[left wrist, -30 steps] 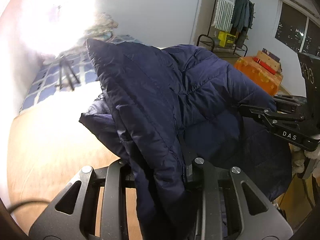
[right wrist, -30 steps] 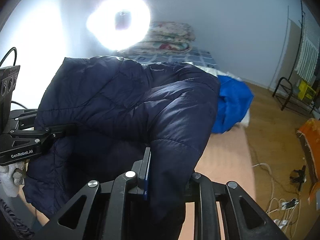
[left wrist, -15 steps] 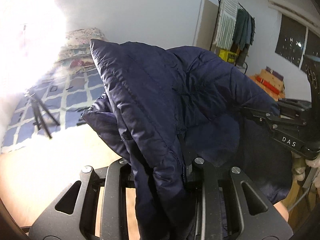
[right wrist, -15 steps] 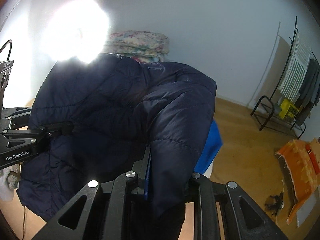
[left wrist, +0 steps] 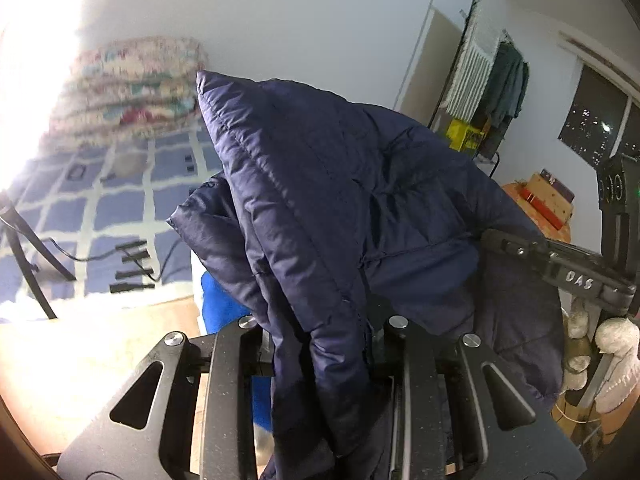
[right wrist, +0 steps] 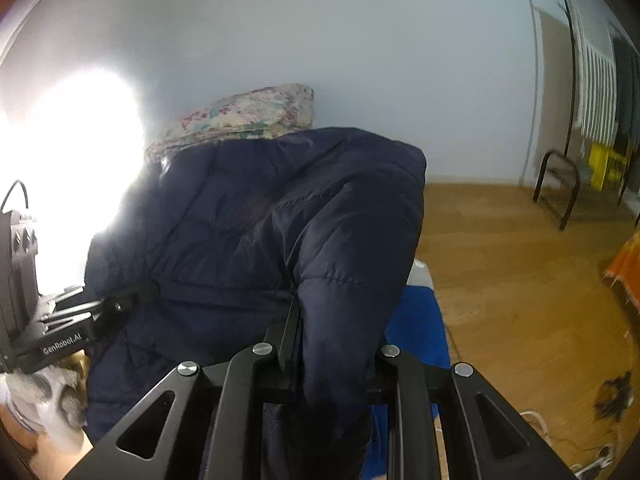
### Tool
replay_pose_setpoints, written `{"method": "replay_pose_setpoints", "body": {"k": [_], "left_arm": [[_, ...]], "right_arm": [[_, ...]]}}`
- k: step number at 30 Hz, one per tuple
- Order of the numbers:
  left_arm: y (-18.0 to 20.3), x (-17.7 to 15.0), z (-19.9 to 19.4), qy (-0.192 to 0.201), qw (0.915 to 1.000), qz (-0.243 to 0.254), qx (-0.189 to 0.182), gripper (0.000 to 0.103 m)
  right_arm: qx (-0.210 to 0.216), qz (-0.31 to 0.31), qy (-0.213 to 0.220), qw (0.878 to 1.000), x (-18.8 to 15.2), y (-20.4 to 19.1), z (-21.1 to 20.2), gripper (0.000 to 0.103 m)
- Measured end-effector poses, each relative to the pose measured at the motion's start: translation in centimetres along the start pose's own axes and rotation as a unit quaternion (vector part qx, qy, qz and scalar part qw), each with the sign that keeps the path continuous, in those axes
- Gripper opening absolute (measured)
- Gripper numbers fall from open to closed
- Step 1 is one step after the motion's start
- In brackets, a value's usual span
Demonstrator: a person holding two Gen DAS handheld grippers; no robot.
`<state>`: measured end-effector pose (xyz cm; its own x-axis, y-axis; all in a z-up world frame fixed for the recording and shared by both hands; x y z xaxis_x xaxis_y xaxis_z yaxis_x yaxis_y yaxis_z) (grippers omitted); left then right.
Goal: Fold large clothes
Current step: 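Lift the folded jacket with both tools and carry it along the bed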
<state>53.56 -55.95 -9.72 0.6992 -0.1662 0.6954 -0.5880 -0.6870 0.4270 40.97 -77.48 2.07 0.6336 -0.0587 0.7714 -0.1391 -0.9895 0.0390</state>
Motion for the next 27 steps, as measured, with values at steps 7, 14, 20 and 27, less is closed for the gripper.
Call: {"method": "replay_pose_setpoints", "body": {"k": [7, 14, 20, 27], "left_arm": [[-0.7, 0.2, 3.5, -0.013, 0.9996, -0.024, 0.003, 0.027], [-0.3, -0.2, 3.7, -0.005, 0.9994, -0.023, 0.025, 0.029], [-1.5, -0.9, 4.4, -0.013, 0.9972, -0.054, 0.049, 0.050], [-2.2, -1.8, 4.7, -0.016, 0.9930, -0.071, 0.094, 0.079]], "right_arm": [[0.024, 0.061, -0.014, 0.998, -2.9, 3.1, 3.6, 0.018], [0.002, 0.052, -0.031, 0.998, -2.1, 3.0, 4.9, 0.018], [-0.058, 0.000, -0.059, 0.997, -1.5, 1.6, 5.4, 0.021], [-0.151, -0.014, -0.070, 0.986, -1.7, 2.2, 5.0, 0.069]]}}
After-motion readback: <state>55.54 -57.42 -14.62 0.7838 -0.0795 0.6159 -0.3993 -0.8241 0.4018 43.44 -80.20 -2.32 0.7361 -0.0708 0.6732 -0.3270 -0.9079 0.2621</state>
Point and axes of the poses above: each gripper's, at about its wrist camera, not at the fingertips, and z roughly the way its jaws point, y to its right, x to its top, the point moved 2 cm from there along z, roughly the way its jaws point, and after that the axes turned 11 degrees about -z, right-handed, at the moved point
